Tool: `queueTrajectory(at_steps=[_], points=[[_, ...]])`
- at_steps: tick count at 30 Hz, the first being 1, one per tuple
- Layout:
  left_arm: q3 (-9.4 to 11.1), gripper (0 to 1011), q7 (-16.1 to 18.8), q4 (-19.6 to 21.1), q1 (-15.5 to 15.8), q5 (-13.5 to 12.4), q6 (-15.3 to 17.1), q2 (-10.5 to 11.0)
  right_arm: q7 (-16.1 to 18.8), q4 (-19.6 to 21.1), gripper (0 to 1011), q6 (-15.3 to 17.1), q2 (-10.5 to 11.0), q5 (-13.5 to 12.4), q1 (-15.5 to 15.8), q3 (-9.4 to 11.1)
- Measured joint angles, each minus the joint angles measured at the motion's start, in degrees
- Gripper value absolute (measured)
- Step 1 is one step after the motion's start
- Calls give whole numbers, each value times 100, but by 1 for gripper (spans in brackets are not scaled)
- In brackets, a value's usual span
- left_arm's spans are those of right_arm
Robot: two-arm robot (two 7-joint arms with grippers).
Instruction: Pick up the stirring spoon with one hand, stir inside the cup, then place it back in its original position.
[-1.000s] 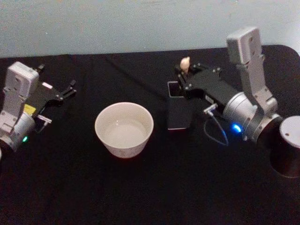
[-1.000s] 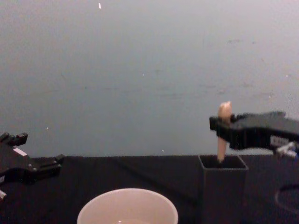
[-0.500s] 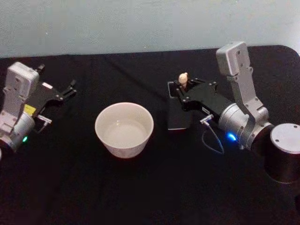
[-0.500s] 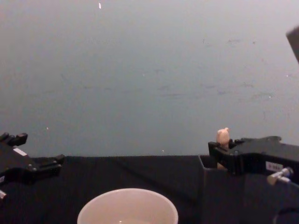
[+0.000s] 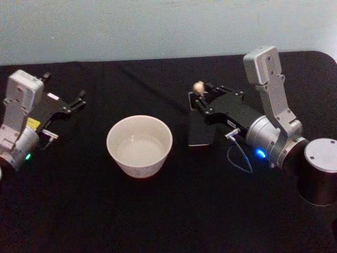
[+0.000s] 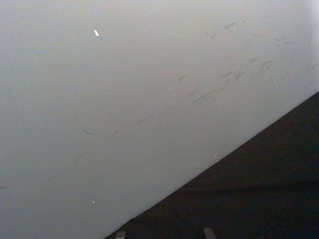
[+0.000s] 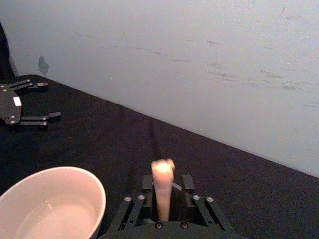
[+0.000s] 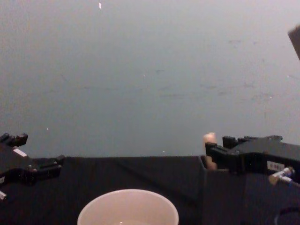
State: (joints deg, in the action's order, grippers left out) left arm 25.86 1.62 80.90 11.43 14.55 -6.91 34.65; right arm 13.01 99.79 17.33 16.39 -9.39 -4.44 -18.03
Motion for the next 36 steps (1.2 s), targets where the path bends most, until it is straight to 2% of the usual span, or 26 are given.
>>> queueTrajectory(at_steps=[1, 6, 7, 14, 17, 22, 29, 36], points=[[0, 1001, 0, 0, 0, 0, 0, 0, 0, 1, 388, 0, 1, -1, 0, 0], [0, 1001, 0, 0, 0, 0, 0, 0, 0, 3, 527, -2, 3, -9, 0, 0], [0, 1001, 0, 0, 0, 0, 0, 0, 0, 4, 588, -3, 4, -9, 0, 0], [0, 1001, 0, 0, 0, 0, 0, 0, 0, 7, 763, -5, 7, -14, 0, 0], [0, 1001, 0, 0, 0, 0, 0, 0, 0, 10, 890, -6, 7, -16, 0, 0], [0, 1001, 0, 0, 0, 0, 0, 0, 0, 12, 998, -6, 7, -19, 0, 0], [0, 1001, 0, 0, 0, 0, 0, 0, 97, 119, 1002, -180, -28, -95, -29, 82], [0, 1001, 1, 0, 0, 0, 0, 0, 16, 271, 1002, -498, -172, -336, -145, 405]])
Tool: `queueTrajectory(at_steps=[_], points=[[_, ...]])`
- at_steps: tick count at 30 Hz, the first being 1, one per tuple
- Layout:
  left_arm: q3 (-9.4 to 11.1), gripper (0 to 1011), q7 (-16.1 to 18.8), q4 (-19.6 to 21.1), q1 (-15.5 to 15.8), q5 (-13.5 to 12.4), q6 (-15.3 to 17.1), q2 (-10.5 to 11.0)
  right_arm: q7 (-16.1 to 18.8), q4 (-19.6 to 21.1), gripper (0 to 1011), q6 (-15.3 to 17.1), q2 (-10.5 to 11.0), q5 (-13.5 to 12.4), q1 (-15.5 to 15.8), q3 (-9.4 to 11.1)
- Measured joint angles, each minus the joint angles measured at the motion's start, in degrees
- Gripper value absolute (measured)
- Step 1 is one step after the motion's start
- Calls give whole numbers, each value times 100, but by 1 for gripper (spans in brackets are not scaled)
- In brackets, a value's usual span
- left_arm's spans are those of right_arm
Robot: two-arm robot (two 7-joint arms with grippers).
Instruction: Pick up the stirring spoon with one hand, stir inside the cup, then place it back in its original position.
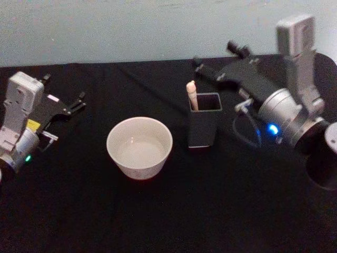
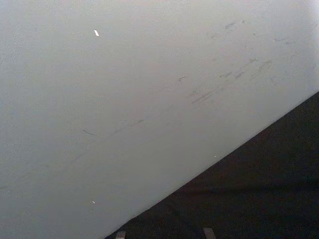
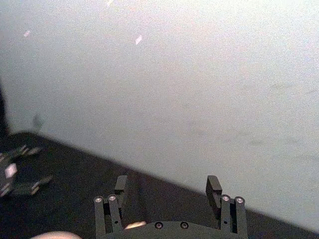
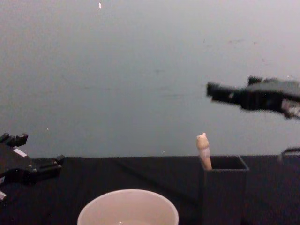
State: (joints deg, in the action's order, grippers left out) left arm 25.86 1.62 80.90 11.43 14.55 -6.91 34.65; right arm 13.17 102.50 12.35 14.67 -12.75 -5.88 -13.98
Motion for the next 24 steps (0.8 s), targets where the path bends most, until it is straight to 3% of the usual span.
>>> queueTrajectory(at_steps=[5, 10, 16, 24], points=[[0, 1001, 0, 0, 0, 0, 0, 0, -353, -266, 1002, -268, -133, 48, -133, 280], [0, 1001, 0, 0, 0, 0, 0, 0, -590, -757, 1002, -523, -204, 283, -233, 424], [0, 1001, 0, 0, 0, 0, 0, 0, -674, -1370, 1002, -678, -218, 613, -247, 444], [0, 1001, 0, 0, 0, 0, 0, 0, -632, -1759, 1002, -541, -261, 868, -221, 362]])
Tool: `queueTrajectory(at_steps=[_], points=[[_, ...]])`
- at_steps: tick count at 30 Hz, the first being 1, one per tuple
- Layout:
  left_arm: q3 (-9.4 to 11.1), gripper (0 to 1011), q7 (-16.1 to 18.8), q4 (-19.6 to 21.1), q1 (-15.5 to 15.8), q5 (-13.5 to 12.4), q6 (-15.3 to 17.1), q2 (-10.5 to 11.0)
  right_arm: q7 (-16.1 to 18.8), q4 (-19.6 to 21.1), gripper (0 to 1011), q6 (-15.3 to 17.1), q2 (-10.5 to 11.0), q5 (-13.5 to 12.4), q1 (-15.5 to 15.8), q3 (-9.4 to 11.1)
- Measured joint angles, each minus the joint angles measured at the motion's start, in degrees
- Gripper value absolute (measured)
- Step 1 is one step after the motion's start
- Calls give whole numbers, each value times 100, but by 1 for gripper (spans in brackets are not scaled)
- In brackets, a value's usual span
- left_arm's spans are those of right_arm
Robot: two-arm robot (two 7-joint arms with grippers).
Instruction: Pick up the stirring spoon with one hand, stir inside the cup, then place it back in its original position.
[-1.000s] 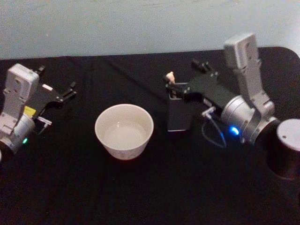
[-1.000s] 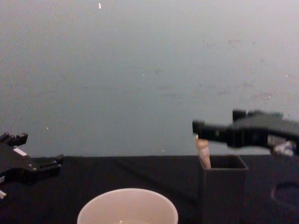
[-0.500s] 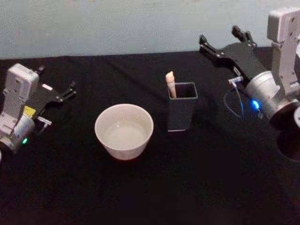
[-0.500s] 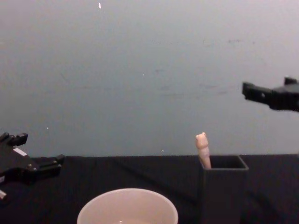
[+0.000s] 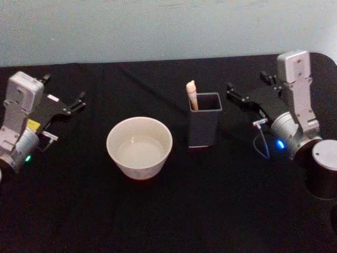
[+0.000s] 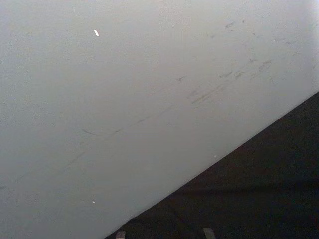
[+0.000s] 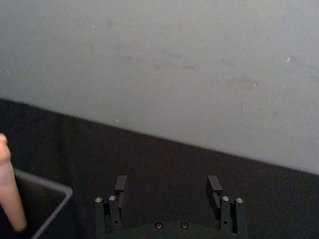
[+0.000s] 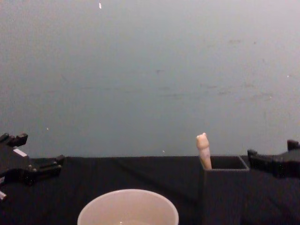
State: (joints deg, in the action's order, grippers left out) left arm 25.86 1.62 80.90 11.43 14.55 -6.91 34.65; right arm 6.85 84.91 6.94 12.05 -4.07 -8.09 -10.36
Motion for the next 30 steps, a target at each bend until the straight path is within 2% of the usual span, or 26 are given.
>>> queueTrajectory(at_steps=[3, 30], points=[[0, 1001, 0, 0, 0, 0, 0, 0, 2, -104, 1002, 63, -24, 91, -22, -7], [0, 1001, 0, 0, 0, 0, 0, 0, 15, -67, 1002, 53, -10, 65, -10, -10]])
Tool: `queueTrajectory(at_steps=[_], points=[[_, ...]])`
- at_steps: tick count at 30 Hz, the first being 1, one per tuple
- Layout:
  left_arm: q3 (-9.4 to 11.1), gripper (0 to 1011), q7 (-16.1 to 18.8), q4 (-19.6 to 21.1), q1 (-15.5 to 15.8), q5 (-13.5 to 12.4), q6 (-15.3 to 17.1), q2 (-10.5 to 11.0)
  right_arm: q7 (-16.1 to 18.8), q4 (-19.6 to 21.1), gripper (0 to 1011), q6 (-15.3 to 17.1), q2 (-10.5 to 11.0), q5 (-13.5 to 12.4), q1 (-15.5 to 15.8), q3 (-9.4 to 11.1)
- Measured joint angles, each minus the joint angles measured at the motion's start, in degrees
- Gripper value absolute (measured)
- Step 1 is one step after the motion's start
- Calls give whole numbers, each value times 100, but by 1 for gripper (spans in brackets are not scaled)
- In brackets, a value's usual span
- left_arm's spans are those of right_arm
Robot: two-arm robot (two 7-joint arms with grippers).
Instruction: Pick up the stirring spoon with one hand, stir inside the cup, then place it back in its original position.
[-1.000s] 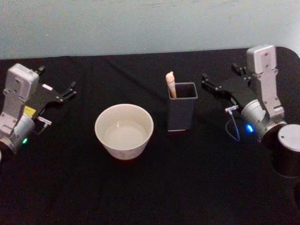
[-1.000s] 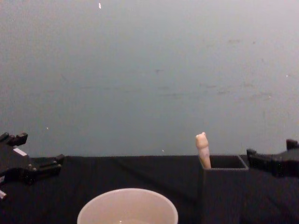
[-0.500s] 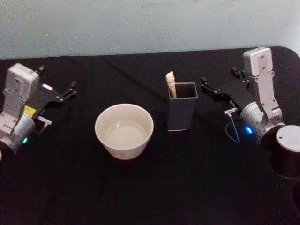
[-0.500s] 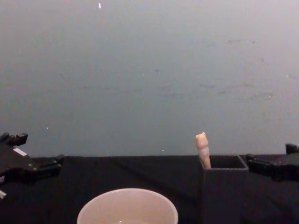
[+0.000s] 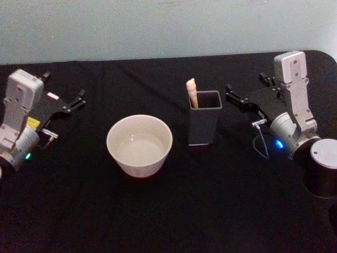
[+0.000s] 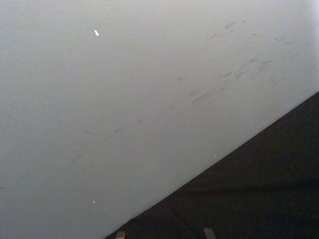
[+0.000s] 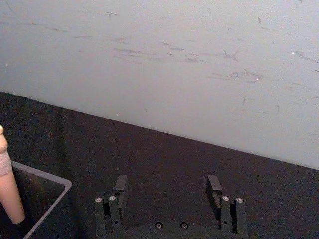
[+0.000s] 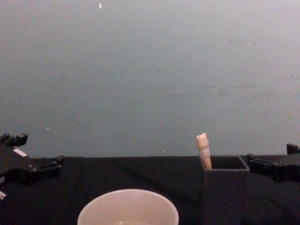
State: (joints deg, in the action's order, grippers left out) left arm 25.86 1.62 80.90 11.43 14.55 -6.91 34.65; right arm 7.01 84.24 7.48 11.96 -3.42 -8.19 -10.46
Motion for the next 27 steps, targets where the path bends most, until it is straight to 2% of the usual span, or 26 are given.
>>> queueTrajectory(at_steps=[27], points=[[0, 1001, 0, 0, 0, 0, 0, 0, 0, 8, 1002, -4, 0, -9, 1, 0]])
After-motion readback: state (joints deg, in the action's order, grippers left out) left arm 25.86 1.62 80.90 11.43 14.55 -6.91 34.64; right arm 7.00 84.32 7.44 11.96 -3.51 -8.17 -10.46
